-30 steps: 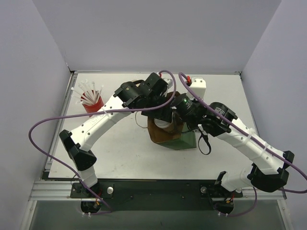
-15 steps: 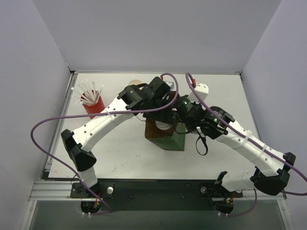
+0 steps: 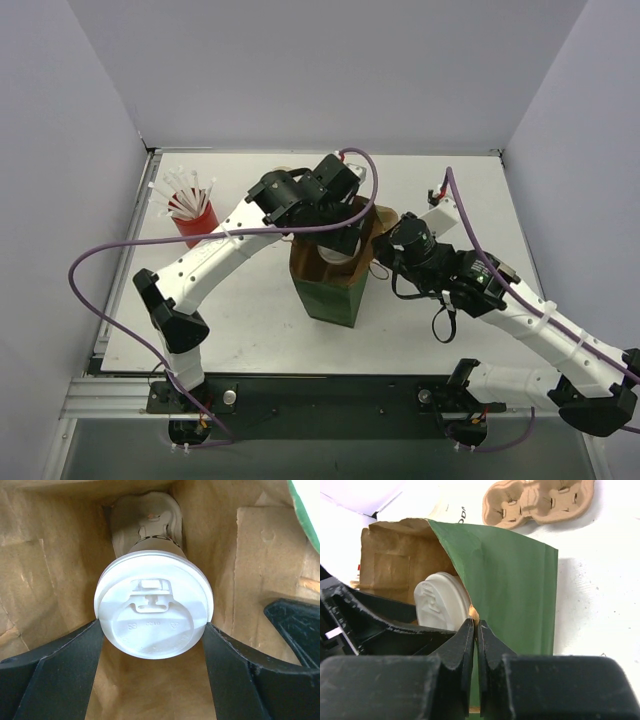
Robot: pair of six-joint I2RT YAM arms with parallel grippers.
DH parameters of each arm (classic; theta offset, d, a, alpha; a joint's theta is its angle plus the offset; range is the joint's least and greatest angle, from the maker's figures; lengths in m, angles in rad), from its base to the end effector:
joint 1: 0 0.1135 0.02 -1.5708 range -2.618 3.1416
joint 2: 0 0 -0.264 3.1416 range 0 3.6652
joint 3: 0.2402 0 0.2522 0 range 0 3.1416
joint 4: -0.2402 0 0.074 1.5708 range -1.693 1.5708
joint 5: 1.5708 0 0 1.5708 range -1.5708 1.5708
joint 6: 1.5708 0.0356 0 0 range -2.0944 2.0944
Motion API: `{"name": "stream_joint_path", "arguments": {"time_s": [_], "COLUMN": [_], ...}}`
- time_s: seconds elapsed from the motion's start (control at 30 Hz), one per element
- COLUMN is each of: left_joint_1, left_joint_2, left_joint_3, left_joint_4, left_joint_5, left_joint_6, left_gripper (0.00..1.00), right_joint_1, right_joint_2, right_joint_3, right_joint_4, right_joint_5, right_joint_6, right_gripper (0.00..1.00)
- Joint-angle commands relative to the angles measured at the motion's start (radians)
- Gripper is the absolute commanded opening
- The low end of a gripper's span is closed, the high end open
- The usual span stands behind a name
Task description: Pack the takeout coffee
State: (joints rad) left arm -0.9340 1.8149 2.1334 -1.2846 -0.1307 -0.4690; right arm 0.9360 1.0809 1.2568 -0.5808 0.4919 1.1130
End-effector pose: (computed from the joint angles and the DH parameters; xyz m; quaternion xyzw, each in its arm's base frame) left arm 0.2177 -0.2865 0.4134 0.2006 0.9314 -0.1441 0.2672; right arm 0.1460 0.1698 0.4069 0.2051 0.7947 0.3506 0.4511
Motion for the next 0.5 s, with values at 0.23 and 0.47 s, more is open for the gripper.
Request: {"name": "stream_joint_path", "arguments": {"time_s": [0.23,0.47], "left_joint_1": [-0.017,-0.022], "left_joint_2": [0.012,0.015], "left_joint_3": [-0.090,-0.161], "left_joint_4": [-0.036,-0.021], "left_joint_5": [-0.018,0.023], "left_joint_6": [0.061,0.070], "left_gripper": [0.33,0.33], "right_joint_1": [-0.023,-0.034], "right_joint_2": [-0.024,-0.004], "right_joint_3": [-0.143,-0.139], "right_joint_4": [0.093,0.091], "right_joint_5": [-0.038,-0.036], "right_joint_6": [0.122,0.094], "right_gripper": [0.00,0.00]}}
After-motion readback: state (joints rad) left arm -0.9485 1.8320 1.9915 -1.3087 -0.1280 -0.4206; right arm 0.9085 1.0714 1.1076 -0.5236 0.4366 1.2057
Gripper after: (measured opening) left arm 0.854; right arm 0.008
